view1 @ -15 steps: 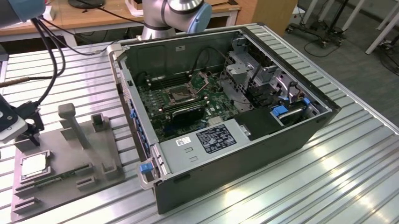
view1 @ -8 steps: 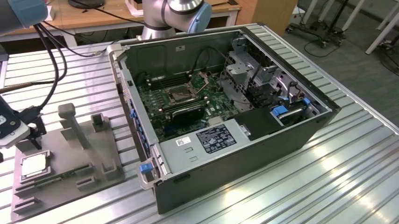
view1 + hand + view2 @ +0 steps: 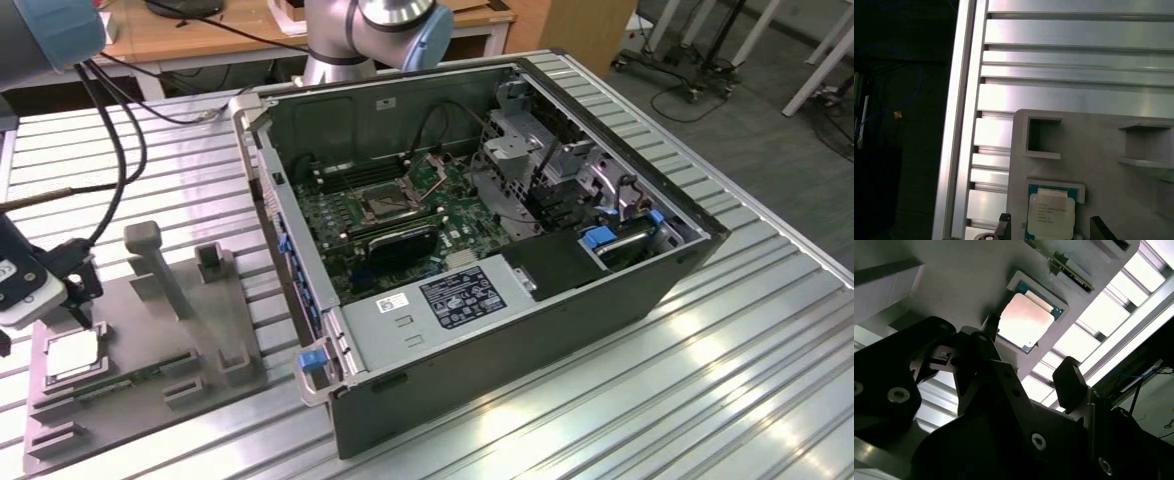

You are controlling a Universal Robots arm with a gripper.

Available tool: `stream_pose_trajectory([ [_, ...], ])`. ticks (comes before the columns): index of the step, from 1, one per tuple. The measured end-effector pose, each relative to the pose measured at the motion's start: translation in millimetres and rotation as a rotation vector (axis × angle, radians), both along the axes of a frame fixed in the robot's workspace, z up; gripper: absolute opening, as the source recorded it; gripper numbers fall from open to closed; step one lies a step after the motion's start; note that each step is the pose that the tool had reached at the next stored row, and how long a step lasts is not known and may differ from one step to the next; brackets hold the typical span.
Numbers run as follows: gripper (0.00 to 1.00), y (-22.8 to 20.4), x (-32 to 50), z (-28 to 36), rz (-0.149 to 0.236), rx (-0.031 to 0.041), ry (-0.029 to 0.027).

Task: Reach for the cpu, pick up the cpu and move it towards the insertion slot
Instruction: 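Pick up the cpu and move it towards the insertion slot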

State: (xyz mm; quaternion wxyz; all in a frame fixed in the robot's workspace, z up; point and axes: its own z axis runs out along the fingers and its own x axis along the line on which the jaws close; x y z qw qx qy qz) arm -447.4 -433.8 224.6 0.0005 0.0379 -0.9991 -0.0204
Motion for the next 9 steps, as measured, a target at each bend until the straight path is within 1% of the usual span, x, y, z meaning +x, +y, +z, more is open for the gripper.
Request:
stream_pose_trajectory([
  [5,0.71,-2.8,0.0,-5.1,-0.003,0.0001,-0.0002],
  [9,0.71,-5.4,0.0,-7.4,-0.005,0.0001,-0.0002],
])
